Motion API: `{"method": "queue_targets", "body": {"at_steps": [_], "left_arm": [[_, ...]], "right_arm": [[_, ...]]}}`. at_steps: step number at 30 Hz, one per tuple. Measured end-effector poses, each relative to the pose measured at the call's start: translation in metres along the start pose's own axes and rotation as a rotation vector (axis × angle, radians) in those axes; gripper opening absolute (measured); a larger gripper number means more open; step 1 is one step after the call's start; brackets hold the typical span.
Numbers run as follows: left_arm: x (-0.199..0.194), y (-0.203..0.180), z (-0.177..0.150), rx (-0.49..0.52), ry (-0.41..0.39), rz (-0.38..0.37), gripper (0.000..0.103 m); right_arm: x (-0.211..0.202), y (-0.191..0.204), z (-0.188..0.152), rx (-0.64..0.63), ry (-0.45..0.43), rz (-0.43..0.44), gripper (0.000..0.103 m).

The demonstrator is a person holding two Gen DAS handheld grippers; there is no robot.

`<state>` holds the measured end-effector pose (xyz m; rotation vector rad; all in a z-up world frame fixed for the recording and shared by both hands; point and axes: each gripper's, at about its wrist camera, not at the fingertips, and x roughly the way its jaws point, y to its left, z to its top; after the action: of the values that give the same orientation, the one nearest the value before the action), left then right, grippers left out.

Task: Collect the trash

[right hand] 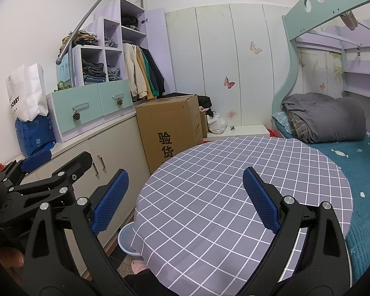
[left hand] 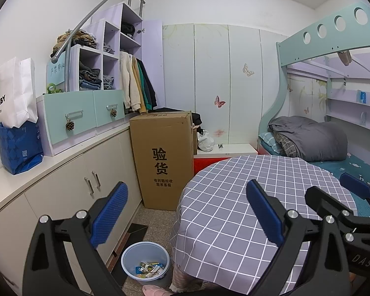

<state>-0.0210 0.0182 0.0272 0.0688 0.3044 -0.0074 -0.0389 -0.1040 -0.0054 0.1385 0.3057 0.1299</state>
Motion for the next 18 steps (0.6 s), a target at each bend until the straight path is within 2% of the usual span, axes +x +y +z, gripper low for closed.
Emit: {"method": "queue_targets", "body": {"at_steps": [18], "left_arm": [[0.0013, 0.0017, -0.0012, 0.006, 0.002, 0.001, 0.095]], "right_arm": [[-0.0004, 0.0008, -0.0015, 0.002, 0.002, 0.000, 0.092]]}}
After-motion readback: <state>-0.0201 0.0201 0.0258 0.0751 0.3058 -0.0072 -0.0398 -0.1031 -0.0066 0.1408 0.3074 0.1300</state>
